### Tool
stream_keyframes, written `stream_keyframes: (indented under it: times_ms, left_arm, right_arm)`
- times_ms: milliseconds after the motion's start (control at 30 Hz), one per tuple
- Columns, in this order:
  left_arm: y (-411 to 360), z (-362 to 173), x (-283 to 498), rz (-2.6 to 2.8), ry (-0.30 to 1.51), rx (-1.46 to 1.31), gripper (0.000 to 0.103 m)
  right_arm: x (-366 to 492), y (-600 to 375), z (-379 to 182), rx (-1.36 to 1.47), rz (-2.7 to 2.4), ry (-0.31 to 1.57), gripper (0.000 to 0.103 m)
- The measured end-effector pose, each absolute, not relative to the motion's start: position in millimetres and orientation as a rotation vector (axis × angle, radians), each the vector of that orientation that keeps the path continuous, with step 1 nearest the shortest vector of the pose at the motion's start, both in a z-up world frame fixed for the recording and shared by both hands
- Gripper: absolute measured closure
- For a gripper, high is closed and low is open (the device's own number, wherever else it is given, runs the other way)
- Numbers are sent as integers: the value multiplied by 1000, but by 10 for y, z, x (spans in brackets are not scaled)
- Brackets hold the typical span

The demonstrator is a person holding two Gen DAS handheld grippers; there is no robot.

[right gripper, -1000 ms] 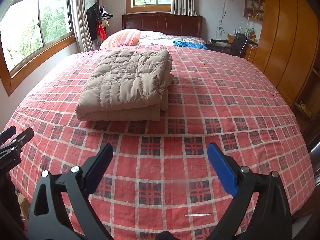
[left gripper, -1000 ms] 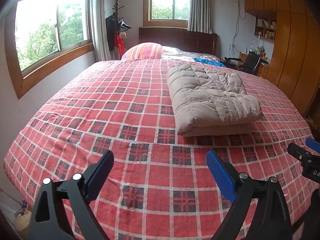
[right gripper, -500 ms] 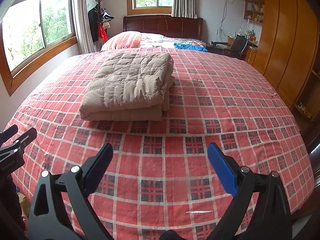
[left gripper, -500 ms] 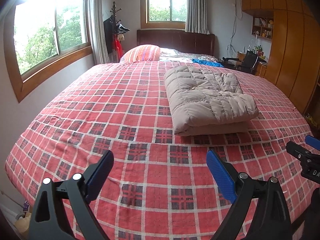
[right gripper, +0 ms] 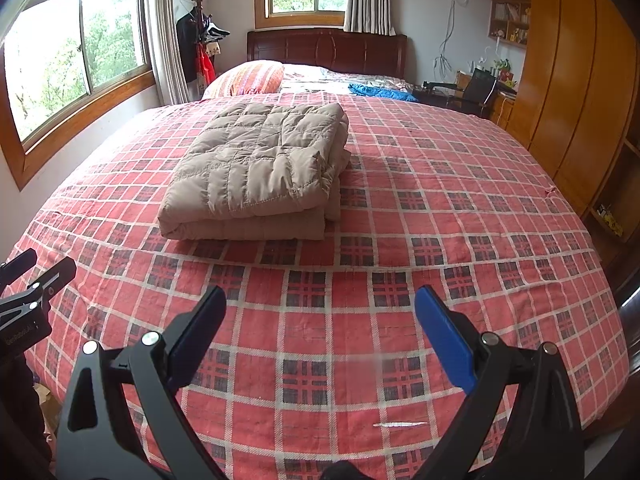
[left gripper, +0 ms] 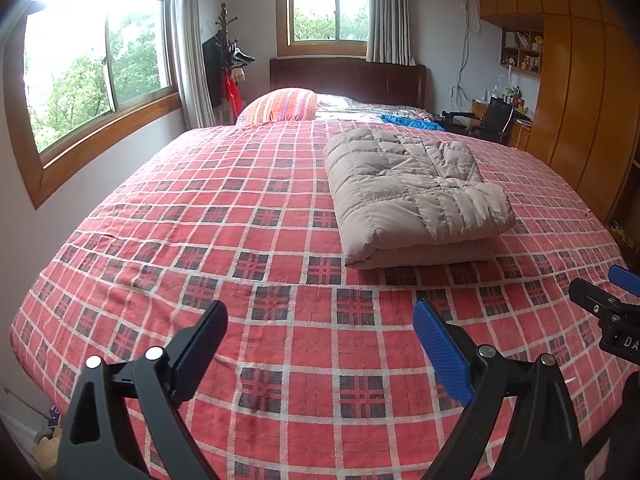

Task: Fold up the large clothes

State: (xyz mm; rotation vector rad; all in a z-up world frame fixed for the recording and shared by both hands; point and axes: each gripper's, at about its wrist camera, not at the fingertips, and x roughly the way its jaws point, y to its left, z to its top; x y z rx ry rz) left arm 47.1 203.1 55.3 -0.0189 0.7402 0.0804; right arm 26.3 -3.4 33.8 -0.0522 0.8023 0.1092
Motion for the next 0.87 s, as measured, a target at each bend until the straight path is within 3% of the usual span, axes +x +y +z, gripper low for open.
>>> stream_keyframes:
  times_ms: [867]
  left_arm:
    - [2007,536,479,70,744,-14,9]
  right_arm:
    - [319,-51,290,-45,128,815,8]
